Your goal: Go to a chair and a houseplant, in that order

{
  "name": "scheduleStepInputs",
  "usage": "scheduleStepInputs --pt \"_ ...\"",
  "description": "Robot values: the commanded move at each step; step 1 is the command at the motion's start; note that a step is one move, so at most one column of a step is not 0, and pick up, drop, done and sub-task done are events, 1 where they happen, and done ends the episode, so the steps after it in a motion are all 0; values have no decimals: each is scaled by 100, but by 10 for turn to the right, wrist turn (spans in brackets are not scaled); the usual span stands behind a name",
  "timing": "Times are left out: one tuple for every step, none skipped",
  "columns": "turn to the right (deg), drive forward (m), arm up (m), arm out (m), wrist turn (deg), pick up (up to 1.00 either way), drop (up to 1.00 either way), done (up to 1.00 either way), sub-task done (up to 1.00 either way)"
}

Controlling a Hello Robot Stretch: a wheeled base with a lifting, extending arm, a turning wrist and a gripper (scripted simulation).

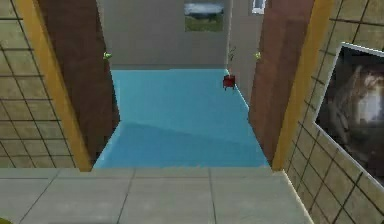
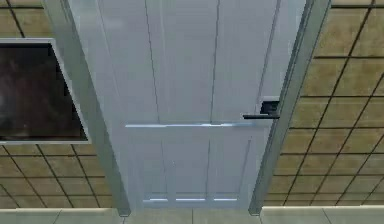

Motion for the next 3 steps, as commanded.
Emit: scheduleStepInputs --pt "0 80 0 0 0 0 0 0 0" --pt "0 100 0 0 0 0 0 0 0" --pt "-30 0 0 0 0 0 0 0 0"
